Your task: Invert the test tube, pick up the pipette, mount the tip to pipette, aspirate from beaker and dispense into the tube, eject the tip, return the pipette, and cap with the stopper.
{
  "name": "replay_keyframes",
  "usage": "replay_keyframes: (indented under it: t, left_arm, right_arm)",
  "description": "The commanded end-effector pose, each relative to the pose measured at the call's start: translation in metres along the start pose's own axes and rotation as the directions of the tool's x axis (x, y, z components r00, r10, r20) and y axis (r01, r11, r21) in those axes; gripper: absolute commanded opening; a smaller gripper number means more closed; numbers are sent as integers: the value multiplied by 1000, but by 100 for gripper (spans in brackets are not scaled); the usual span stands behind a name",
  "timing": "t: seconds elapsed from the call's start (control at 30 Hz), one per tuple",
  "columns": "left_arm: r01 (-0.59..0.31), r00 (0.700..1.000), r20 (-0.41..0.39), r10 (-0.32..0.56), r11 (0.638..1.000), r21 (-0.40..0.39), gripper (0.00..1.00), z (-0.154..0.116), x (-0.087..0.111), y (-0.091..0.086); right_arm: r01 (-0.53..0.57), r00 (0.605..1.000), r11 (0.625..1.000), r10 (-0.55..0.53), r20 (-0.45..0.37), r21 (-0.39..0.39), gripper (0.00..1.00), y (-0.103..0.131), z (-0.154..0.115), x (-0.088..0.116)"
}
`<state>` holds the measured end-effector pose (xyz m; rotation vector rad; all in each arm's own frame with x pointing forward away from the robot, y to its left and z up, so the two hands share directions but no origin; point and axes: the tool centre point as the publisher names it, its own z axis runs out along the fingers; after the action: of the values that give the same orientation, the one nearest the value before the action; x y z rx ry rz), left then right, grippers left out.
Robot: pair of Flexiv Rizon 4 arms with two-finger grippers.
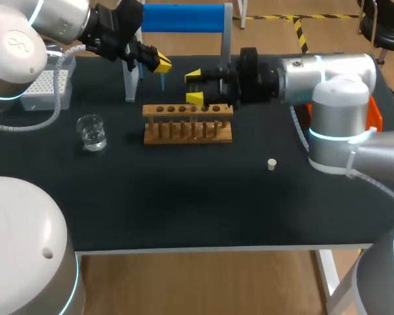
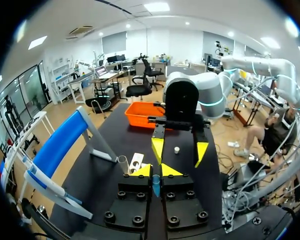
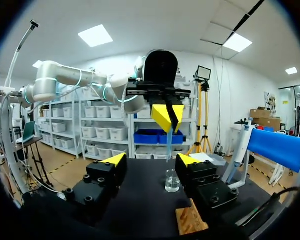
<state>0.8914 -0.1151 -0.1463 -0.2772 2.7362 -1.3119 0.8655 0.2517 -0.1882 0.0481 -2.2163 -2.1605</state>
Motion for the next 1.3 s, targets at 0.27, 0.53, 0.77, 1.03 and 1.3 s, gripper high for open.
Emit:
replay_keyframes:
  t: [0.27,0.53,0.77,1.03,1.3]
  left_arm:
    - [1,1000,-2,-1,1000,-4,0,-2,0,-1]
    - [1,1000,-2,-1,1000,-4,0,-2,0,-1]
    - [1,1000,-2,-1,1000,-4,0,-2,0,-1]
    - [1,1000,-2,-1,1000,-4,0,-2,0,-1]
    - [1,1000,-2,-1,1000,-4,0,-2,0,-1]
  right_arm:
    - [-33,999,999,33,-28,9,48,3,27,-19]
    - [-29,999,999,29,-20,15,47,4,36,-25]
    - [-20,1000,1000,21,-19,22,48,6,42,-30]
    - [-14,1000,1000,14,-28,18,48,9,47,-33]
    - [-24,999,1000,24,-43,2,46,9,53,-34]
